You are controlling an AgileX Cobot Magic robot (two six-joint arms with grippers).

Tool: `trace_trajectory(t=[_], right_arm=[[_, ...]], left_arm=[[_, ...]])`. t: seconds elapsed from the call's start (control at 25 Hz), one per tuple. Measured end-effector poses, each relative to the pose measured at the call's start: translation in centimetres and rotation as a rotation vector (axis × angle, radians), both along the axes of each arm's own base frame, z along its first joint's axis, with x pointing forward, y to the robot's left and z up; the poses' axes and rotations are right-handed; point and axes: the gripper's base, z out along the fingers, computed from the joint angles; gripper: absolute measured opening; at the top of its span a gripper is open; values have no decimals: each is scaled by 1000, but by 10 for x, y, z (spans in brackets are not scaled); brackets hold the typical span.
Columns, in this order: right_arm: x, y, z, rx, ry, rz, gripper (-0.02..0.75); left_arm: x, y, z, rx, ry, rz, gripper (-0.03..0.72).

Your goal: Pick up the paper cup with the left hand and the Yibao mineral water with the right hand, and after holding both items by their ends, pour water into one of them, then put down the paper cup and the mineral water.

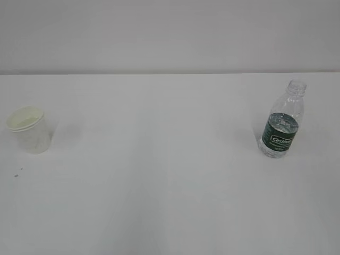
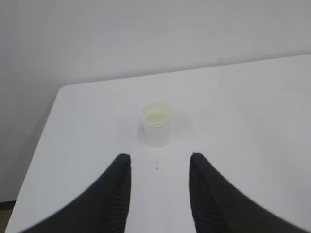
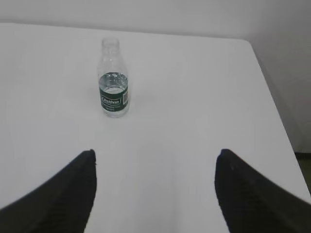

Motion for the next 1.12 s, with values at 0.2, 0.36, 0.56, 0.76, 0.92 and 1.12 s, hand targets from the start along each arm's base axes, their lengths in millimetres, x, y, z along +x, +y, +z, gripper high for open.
trace_trajectory(t=[0.2,0.36,0.56,0.76,0.92,1.12], right_arm=[[-2,-1,-3,-3,36,-15,543],[1,-1,-9,-3,64,-16,540],[5,2,-26,12,140,-3,540],[8,2,-34,7,170,-1,540],[8,2,-35,-13,173,12,576],[10,2,-43,-35,203,24,626]], left_arm=[[-1,-2,-4,-14,48,-17,281],[-2,-3,-6,-18,72,-24,281],[-2,-3,-7,-23,82,-30,308],[-3,-5,-8,-34,94,-43,401],[-2,-5,-9,-35,101,-44,477],[3,-5,-19,-37,142,-46,532]])
